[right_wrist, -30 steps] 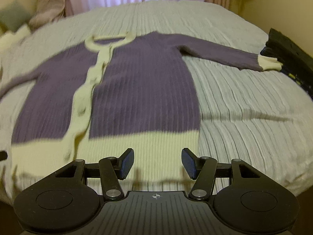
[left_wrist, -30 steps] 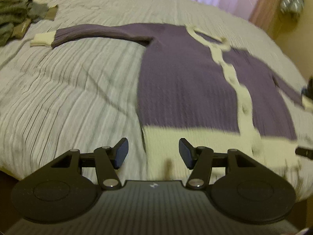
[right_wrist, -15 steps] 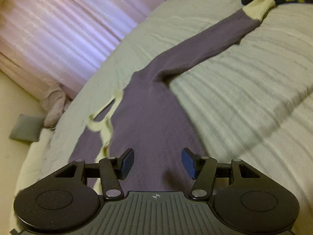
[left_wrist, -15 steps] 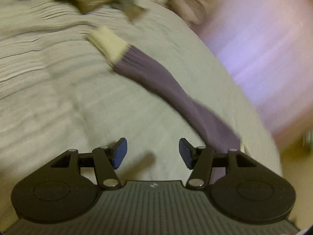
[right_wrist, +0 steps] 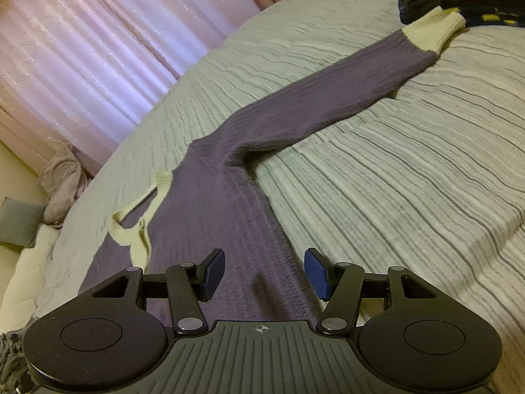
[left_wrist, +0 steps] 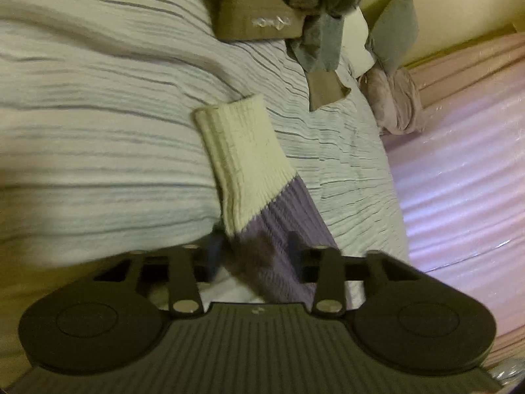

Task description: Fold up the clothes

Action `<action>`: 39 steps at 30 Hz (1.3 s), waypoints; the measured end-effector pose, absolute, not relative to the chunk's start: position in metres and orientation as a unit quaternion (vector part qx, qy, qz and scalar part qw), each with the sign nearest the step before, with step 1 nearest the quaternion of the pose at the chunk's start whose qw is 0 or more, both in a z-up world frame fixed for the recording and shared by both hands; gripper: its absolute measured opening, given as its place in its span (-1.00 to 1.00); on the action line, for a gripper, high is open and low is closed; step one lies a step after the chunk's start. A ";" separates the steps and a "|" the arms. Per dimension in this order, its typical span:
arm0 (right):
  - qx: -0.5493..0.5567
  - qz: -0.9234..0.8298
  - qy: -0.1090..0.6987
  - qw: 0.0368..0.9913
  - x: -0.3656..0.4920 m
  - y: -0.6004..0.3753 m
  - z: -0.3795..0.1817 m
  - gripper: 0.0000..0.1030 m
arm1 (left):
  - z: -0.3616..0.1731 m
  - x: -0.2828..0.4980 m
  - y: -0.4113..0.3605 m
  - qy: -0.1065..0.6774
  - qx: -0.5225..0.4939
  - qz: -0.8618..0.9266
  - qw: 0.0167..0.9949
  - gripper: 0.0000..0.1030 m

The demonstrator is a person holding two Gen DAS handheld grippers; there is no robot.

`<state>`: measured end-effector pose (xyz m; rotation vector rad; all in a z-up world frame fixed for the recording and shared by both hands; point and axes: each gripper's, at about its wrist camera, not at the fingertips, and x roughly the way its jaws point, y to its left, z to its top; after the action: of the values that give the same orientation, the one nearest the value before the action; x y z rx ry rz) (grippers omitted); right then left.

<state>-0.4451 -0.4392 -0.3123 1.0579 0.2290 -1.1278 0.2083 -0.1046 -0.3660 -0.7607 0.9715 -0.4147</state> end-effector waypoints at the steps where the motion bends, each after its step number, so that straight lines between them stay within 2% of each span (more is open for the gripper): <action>1: 0.478 -0.509 0.104 0.709 -0.447 -0.440 -0.314 0.12 | -0.362 0.209 -0.110 0.445 -0.339 -0.193 0.806 -0.80; 3: 0.479 -0.509 0.101 0.708 -0.453 -0.439 -0.317 0.12 | -0.345 0.202 -0.125 0.416 -0.298 -0.208 0.834 -0.84; 7: 0.477 -0.517 0.092 0.705 -0.468 -0.440 -0.315 0.12 | -0.270 0.144 -0.183 0.295 -0.176 -0.321 0.883 -0.85; 11: 0.474 -0.527 0.079 0.701 -0.479 -0.443 -0.309 0.12 | -0.212 0.030 -0.248 0.218 -0.081 -0.518 0.823 -0.84; 12: 0.472 -0.526 0.075 0.703 -0.479 -0.444 -0.308 0.12 | -0.209 -0.002 -0.263 0.214 -0.054 -0.569 0.792 -0.80; 14: 0.468 -0.523 0.069 0.709 -0.476 -0.446 -0.304 0.12 | -0.209 -0.067 -0.293 0.215 0.000 -0.661 0.719 -0.57; 15: 0.466 -0.520 0.067 0.713 -0.473 -0.448 -0.302 0.12 | -0.221 -0.094 -0.304 0.228 0.027 -0.688 0.689 -0.29; 19: 0.471 -0.499 0.065 0.725 -0.454 -0.457 -0.301 0.12 | -0.276 -0.157 -0.317 0.289 0.116 -0.703 0.639 -0.31; 23: 0.481 -0.451 0.068 0.749 -0.426 -0.467 -0.300 0.12 | -0.301 -0.145 -0.288 0.343 0.097 -0.671 0.650 -0.37; 26: 0.543 -0.383 0.048 0.746 -0.395 -0.485 -0.313 0.11 | -0.300 -0.122 -0.264 0.354 0.076 -0.631 0.686 -0.42; 29: 0.633 -0.318 0.036 0.705 -0.355 -0.503 -0.338 0.11 | -0.302 -0.100 -0.251 0.356 0.064 -0.603 0.711 -0.42; 33: 0.657 -0.341 0.045 0.671 -0.315 -0.521 -0.358 0.10 | -0.308 -0.075 -0.231 0.365 0.049 -0.576 0.730 -0.42; 34: 0.658 -0.353 0.048 0.663 -0.309 -0.525 -0.363 0.05 | -0.312 -0.073 -0.226 0.367 0.049 -0.573 0.731 -0.42; 35: 0.670 -0.366 0.051 0.644 -0.304 -0.531 -0.371 -0.25 | -0.315 -0.070 -0.221 0.370 0.049 -0.569 0.733 -0.42; 36: 0.675 -0.372 0.049 0.635 -0.301 -0.536 -0.377 -0.47 | -0.318 -0.069 -0.217 0.371 0.048 -0.567 0.734 -0.43; 38: 0.685 -0.384 0.046 0.617 -0.295 -0.546 -0.388 -0.73 | -0.323 -0.067 -0.216 0.372 0.048 -0.563 0.737 -0.43; 39: 0.649 -0.389 0.038 0.653 -0.294 -0.546 -0.375 -0.79 | -0.325 -0.066 -0.218 0.373 0.048 -0.561 0.737 -0.45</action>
<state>-0.2937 -0.5464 -0.3752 1.4722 0.0869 -0.8825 -0.0658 -0.2178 -0.3252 0.1046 0.8186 -1.2321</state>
